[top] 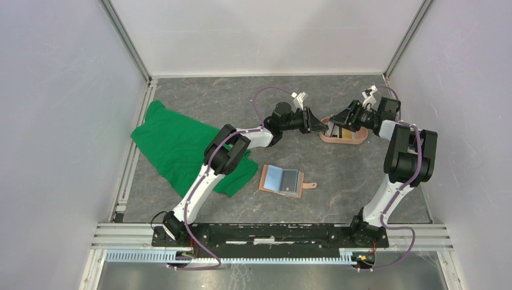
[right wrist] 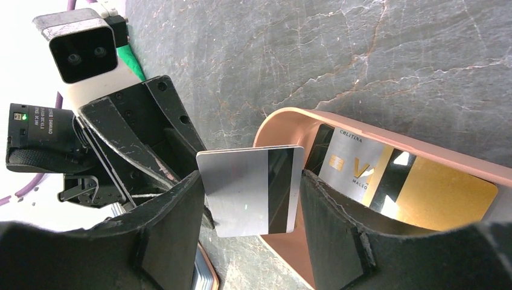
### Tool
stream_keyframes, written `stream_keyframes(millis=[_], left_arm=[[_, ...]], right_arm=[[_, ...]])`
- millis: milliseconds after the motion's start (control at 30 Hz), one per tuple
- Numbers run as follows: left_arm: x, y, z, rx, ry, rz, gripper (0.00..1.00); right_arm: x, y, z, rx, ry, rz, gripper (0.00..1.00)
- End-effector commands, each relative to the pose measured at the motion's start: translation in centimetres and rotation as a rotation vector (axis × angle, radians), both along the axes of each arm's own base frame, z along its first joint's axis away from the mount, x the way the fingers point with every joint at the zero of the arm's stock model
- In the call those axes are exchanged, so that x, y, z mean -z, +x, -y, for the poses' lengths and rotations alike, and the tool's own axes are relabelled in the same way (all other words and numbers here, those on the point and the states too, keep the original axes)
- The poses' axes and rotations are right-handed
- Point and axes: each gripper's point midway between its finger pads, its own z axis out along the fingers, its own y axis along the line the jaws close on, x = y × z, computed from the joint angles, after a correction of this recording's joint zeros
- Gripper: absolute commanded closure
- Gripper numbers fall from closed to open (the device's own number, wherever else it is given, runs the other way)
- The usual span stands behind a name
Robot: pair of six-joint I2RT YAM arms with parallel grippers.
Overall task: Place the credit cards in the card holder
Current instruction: Pick up the credit card from the storage box.
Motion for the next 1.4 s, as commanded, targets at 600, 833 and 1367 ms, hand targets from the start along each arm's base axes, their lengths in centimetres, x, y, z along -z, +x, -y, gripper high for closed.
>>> stream_keyframes(millis=[600, 833, 1367], left_arm=[[1.0, 1.0, 0.0, -0.018, 0.02, -0.032, 0.71], [1.0, 0.9, 0.0, -0.014, 0.021, -0.033, 0.71], [0.5, 0.7, 0.0, 0.005, 0.006, -0.034, 0.55]], right_arm=[[-1.2, 0.5, 0.1, -0.023, 0.018, 0.05, 0.36], [-1.1, 0.5, 0.1, -0.023, 0.013, 0.051, 0.39], [-0.7, 0.8, 1.9, 0.014, -0.097, 0.061, 0.46]])
